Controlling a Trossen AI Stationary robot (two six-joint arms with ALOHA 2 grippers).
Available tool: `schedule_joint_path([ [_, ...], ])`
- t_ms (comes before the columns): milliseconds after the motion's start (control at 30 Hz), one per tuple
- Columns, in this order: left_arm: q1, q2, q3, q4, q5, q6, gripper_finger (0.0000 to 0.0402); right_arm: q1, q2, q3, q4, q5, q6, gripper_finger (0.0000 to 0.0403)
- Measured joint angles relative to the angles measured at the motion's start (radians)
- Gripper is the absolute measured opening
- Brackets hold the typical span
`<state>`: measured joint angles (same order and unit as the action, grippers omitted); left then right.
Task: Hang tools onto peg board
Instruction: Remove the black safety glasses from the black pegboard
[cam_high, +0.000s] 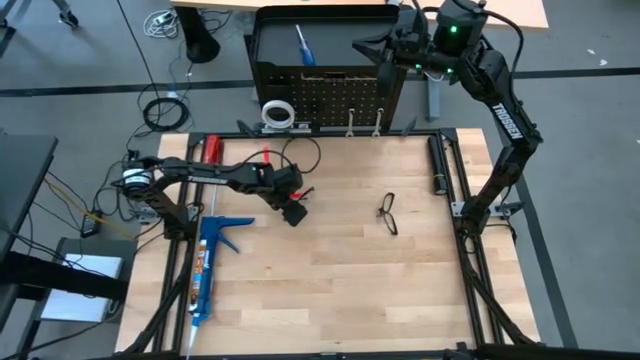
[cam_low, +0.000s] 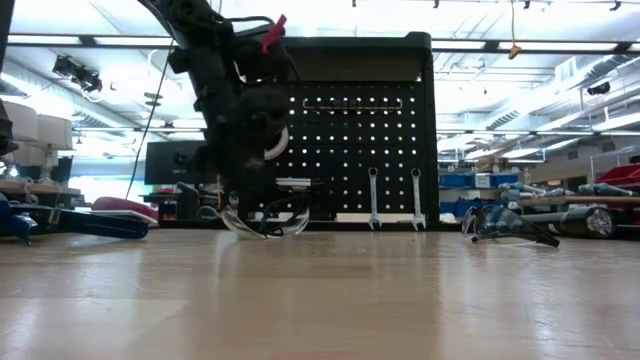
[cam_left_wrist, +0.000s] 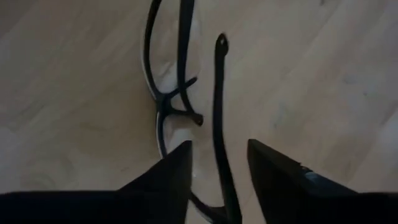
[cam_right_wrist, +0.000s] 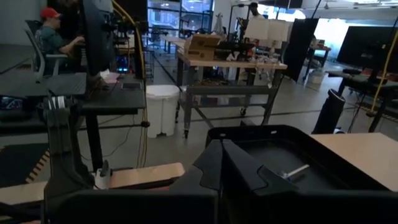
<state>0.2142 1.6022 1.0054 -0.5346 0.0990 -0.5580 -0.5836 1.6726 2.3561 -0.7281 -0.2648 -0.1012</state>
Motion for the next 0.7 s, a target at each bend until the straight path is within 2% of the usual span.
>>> schedule_joint_path([
  [233, 0.000, 0.001, 0.000, -0.004, -0.001, 0.085, 0.0024, 0.000, 0.000, 0.000, 0.004, 0.000, 0.000, 0.0013],
  [267, 0.000, 0.002, 0.000, -0.011, -0.001, 0.088, 0.0015, 0.000, 0.000, 0.000, 0.007, 0.000, 0.001, 0.0013],
  [467, 0.000, -0.002, 0.000, -0.034, -0.107, 0.113, 0.0009, 0.000, 0.000, 0.000, 0.009, 0.000, 0.001, 0.0017],
  [567, 0.000, -0.007, 0.002, -0.083, -0.211, 0.140, 0.0005, 0.000, 0.000, 0.000, 0.009, 0.000, 0.001, 0.0019],
  [700, -0.010, -0.012, 0.033, -0.168, -0.431, 0.251, 0.0004, 0.000, 0.000, 0.000, 0.008, 0.000, 0.001, 0.0015],
])
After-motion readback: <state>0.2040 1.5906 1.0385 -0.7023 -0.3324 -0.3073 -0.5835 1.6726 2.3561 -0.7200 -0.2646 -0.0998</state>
